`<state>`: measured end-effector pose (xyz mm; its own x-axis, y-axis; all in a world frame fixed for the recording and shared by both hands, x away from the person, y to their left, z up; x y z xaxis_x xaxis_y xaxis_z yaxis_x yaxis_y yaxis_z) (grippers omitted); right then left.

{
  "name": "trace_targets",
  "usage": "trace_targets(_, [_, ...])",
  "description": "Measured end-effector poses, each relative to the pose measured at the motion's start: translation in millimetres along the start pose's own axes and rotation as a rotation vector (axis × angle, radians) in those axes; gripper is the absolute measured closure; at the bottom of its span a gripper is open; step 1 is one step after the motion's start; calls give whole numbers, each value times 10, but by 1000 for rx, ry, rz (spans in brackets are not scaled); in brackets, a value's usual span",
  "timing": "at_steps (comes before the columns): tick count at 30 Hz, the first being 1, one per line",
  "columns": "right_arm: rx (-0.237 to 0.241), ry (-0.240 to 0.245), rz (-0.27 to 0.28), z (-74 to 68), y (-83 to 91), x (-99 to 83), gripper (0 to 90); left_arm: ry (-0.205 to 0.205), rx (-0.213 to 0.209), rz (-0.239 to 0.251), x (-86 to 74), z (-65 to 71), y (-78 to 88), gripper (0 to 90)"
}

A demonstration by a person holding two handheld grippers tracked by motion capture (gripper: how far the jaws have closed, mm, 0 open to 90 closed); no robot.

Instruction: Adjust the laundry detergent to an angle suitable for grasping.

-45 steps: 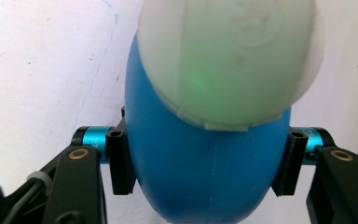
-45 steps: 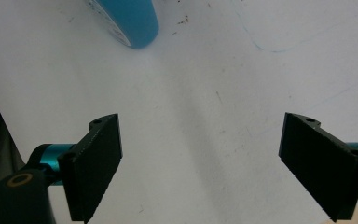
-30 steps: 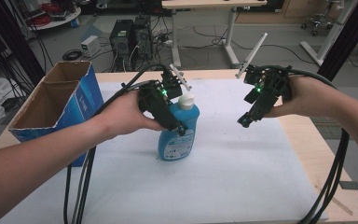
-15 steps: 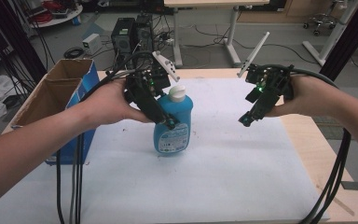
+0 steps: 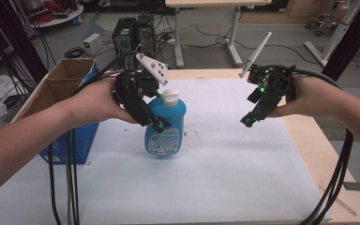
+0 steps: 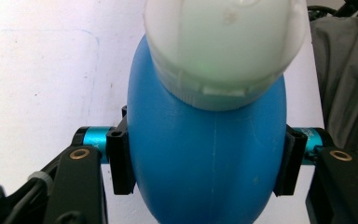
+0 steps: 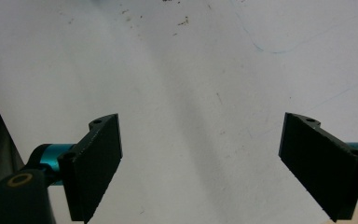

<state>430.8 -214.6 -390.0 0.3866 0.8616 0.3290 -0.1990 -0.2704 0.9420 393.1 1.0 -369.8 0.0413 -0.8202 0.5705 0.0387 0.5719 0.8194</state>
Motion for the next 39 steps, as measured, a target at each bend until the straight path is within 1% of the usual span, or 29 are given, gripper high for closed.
trace_targets(1, [-1, 3, -2, 2, -2, -3, 128, -9, -2, 3, 0, 3, -6, 396])
trace_targets(2, [0, 4, -2, 0, -4, -3, 128, -9, -6, 9, 1, 9, -13, 396])
trace_targets(3, [1, 4, -3, -1, -4, -3, 128, -22, -11, 5, -4, 6, -16, 396])
trace_targets(4, [0, 4, -2, -1, -3, -2, 128, -19, -16, 11, -3, 14, -26, 396])
trace_targets(6, [0, 2, 0, -5, -2, -2, 128, -27, -24, 12, -9, 21, -42, 396])
trace_targets(11, [1, -5, -4, -3, 0, -17, 128, -68, -46, 10, -64, 45, -108, 396])
trace_targets(12, [1, -5, -5, -3, -1, -19, 128, -68, -49, 11, -73, 51, -117, 396])
trace_targets(15, [0, 1, -7, 0, -3, -18, 128, -81, -54, 34, -90, 55, -147, 396])
trace_targets(16, [1, -2, -7, -3, -6, -15, 128, -91, -52, 32, -103, 48, -150, 396])
trace_targets(18, [2, 0, -6, -5, -12, -11, 128, -96, -54, 44, -120, 52, -169, 395])
trace_targets(19, [2, 1, -7, -8, -16, -9, 128, -107, -52, 43, -133, 45, -175, 395])
trace_targets(21, [3, 0, -10, -13, -18, -7, 128, -100, -55, 57, -148, 49, -199, 395])
trace_targets(23, [4, 4, -8, -14, -23, -5, 128, -113, -59, 50, -175, 50, -225, 396])
trace_targets(24, [4, 4, -8, -15, -25, -4, 128, -112, -58, 47, -187, 53, -236, 395])
trace_targets(25, [3, 4, -7, -15, -26, -4, 128, -113, -60, 57, -181, 51, -232, 395])
trace_targets(27, [4, 3, -7, -15, -24, -4, 128, -112, -62, 54, -184, 48, -234, 395])
trace_targets(28, [3, 3, -5, -16, -24, -2, 128, -103, -60, 61, -179, 48, -237, 395])
trace_targets(29, [3, 4, -6, -17, -24, -4, 128, -104, -61, 59, -182, 45, -237, 395])
trace_targets(32, [3, 8, -5, -20, -24, -3, 128, -79, -60, 57, -195, 47, -234, 393])
trace_targets(33, [4, 10, -5, -20, -22, -3, 128, -84, -59, 49, -204, 36, -229, 392])
trace_targets(34, [4, 8, -5, -22, -22, -1, 128, -65, -59, 53, -211, 41, -229, 392])
trace_targets(35, [3, 8, -4, -21, -21, 1, 128, -72, -59, 43, -224, 35, -220, 392])
trace_targets(37, [3, 8, -5, -23, -22, 4, 128, -48, -56, 44, -236, 37, -219, 391])
trace_targets(39, [5, 12, -3, -26, -28, 11, 128, -36, -53, 40, -248, 29, -215, 391])
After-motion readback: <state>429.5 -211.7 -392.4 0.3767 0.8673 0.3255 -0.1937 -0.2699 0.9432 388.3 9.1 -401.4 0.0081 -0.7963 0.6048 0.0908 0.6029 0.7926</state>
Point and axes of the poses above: each handheld gripper's, and its own axes: y roughly backward along the jaws, x roughly out of its top, z roughly to its right, the point moved 10 cm from there along -y, roughly forward along the jaws, and after that the axes turned 5 degrees about -x, right-handed, at the moved point
